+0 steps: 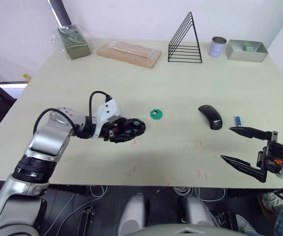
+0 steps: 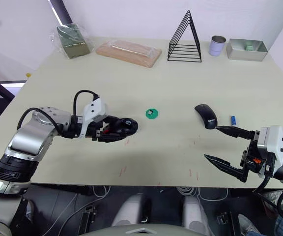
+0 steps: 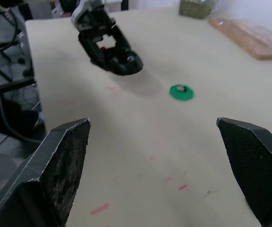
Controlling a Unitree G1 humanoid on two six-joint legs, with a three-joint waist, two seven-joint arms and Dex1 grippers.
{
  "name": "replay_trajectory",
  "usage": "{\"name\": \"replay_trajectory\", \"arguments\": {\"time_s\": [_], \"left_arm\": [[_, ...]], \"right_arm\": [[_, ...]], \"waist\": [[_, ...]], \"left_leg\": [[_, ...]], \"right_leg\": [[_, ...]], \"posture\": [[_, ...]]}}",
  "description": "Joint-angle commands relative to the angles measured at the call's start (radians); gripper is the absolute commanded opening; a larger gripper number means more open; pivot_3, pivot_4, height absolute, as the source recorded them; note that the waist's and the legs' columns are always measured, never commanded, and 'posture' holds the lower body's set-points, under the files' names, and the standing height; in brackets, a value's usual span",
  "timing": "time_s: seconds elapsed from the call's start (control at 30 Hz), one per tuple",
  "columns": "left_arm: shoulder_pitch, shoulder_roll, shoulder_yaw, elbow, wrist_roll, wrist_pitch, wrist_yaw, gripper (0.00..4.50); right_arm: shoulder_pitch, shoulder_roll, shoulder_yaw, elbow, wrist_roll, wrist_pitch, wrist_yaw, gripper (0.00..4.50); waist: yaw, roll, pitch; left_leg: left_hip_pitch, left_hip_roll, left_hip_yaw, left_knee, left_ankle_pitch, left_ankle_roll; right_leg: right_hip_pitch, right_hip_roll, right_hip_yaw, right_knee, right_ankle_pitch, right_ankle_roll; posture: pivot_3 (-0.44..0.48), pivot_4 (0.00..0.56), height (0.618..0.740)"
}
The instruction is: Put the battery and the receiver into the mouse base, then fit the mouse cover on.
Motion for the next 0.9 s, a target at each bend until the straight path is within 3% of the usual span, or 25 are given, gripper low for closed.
{"name": "replay_trajectory", "arguments": {"time_s": [0.03, 0.23, 0.9], "left_arm": [[-0.049, -0.016, -0.054, -0.079, 0.025, 0.022, 0.006, 2.92], [-0.144, -0.101, -0.197, -0.113, 0.112, 0.054, 0.041, 2.92], [-0.242, -0.309, -0.376, 0.018, 0.217, 0.110, 0.098, 2.92]], "right_arm": [[0.023, -0.010, -0.058, -0.053, 0.027, -0.017, 0.020, 4.50], [0.085, -0.006, -0.113, -0.083, 0.042, -0.014, 0.040, 4.50], [0.236, 0.008, -0.225, -0.105, 0.039, -0.018, 0.081, 4.50]], "waist": [[-0.001, 0.000, 0.000], [-0.001, 0.000, 0.000], [0.000, 0.000, 0.000]], "left_leg": [[0.000, 0.000, 0.000, 0.000, 0.000, 0.000], [0.000, 0.000, 0.000, 0.005, 0.000, 0.000], [-0.001, 0.000, -0.001, 0.008, 0.000, 0.000]], "right_leg": [[0.000, 0.000, 0.000, 0.000, 0.000, 0.000], [0.000, 0.001, 0.001, 0.003, 0.000, 0.000], [0.000, 0.002, 0.001, 0.004, -0.002, -0.002]], "posture": [[0.000, 0.150, 0.740], [0.000, 0.150, 0.740], [0.000, 0.150, 0.740]]}}
